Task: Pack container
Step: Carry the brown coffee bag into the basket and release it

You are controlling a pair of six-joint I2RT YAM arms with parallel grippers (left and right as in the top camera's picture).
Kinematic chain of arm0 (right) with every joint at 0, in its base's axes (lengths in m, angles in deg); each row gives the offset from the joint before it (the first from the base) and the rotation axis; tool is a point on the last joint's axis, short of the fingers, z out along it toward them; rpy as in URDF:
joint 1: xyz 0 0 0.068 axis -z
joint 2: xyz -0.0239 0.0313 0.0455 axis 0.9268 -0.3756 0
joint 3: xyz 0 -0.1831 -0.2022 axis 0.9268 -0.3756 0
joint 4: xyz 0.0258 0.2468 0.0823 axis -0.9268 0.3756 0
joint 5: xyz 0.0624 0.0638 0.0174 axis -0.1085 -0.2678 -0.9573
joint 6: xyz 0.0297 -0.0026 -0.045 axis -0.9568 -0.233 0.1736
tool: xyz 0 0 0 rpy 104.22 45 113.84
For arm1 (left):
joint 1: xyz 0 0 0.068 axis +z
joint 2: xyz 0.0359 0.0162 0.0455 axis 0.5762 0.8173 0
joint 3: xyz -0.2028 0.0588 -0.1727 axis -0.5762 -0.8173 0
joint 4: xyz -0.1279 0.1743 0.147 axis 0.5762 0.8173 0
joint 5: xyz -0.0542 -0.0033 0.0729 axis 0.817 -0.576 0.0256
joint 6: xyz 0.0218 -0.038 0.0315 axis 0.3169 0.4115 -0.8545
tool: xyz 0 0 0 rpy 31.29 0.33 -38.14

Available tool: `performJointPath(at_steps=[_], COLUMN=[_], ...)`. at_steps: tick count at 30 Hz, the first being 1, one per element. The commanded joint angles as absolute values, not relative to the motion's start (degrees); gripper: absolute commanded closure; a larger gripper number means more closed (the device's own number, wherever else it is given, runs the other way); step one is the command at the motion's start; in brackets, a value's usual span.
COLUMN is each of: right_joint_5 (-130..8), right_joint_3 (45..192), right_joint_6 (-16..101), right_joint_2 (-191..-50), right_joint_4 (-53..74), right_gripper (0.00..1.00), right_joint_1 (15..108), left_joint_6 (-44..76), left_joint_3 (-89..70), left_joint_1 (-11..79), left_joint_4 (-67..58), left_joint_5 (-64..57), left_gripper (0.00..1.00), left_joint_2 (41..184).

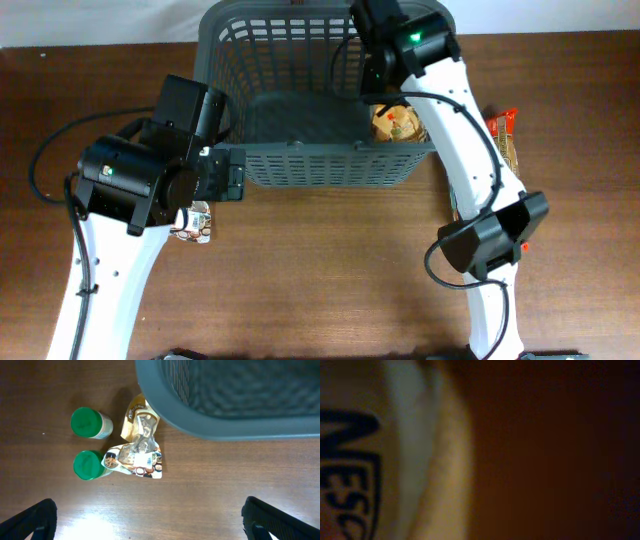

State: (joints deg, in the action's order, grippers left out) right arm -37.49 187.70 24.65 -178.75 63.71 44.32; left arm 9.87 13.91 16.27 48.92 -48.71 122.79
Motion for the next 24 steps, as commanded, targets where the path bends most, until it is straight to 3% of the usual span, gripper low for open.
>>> performJointPath(at_steps=[1,2,6,14,24], right_joint_5=[-35.0,-35.0,-35.0,-34.4,-28.4], right_joint_3=[185.9,185.6,185.5,189.9,209.3], right_joint_6=[24.4,24.7,27.6,33.1,40.4], right_joint_2=[-177.0,-177.0,-177.0,-175.3,-165.8], right_joint_4=[60.9,60.4,59.9,60.4,60.9], right_gripper=[0.55,0.32,0.09,0.09,0.08], right_joint_1=[44.7,44.8,45.2,45.1,50.4], left_joint_6=[10.2,10.2,10.2,10.2,10.2], left_joint_3=[14.4,14.4,14.4,14.4,14.4], left_joint_1=[16.6,16.6,16.6,16.6,16.6], left_joint_4=[49.0,49.0,49.0,49.0,49.0], left_joint_5=[-49.5,-49.5,-49.5,-49.5,-49.5], left_gripper=[0.01,0.01,0.01,0.01,0.01], left_joint_2=[122.9,122.9,122.9,122.9,122.9])
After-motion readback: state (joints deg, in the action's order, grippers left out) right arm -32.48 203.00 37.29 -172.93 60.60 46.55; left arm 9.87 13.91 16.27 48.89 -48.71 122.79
